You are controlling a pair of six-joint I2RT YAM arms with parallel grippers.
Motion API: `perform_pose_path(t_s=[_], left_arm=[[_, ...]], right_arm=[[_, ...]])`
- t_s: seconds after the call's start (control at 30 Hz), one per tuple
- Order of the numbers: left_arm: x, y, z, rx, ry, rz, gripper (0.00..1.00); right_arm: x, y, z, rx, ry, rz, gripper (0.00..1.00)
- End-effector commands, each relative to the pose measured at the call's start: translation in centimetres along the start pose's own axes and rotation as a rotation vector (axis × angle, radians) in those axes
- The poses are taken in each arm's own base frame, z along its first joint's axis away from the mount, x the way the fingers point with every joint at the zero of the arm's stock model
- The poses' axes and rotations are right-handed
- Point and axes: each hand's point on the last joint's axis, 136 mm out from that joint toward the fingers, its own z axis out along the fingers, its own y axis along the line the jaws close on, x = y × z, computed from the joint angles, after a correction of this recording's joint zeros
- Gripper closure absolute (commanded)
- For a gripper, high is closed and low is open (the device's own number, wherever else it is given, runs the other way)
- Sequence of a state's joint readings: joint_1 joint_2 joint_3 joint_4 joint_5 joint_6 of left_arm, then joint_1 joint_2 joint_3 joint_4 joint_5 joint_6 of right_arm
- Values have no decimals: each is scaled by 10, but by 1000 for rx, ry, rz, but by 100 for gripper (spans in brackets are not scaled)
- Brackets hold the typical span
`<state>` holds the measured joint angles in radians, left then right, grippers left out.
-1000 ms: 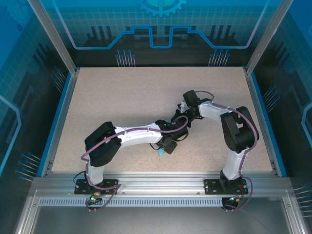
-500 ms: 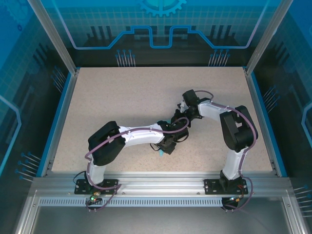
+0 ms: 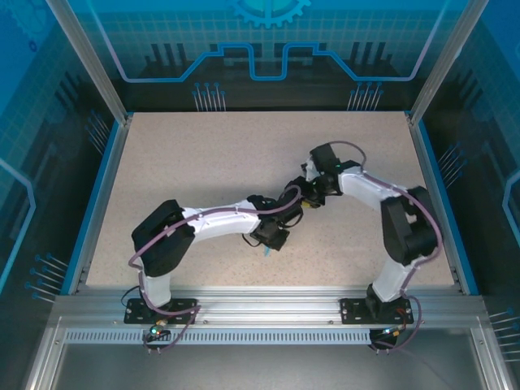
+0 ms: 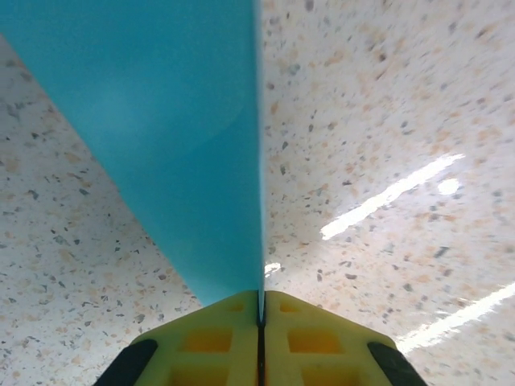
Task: Fold a paper plane with a square sheet of paper (fold left side to right side)
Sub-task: Fold the wing for the fifth time at the center of the table.
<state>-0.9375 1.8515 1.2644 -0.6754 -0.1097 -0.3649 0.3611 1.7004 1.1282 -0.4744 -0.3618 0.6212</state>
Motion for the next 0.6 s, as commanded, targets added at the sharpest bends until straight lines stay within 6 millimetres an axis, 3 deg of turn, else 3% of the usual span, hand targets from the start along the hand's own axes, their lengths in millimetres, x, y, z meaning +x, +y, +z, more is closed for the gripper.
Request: perform_pose_path(t_s=[0.0,0.3,0.57], left_arm=[[-9,-17,-14,163,-34,-16,90],[-12,-23,-6,288,25,-72,91],[-23,-26,-2,460,53,-156,91]], right_arm=[[-13,-9,-36,26,-145,-38,34],[17,-33,-46,34,-165,-58,27],[53,-49,-32,-8,-137,-48,28]])
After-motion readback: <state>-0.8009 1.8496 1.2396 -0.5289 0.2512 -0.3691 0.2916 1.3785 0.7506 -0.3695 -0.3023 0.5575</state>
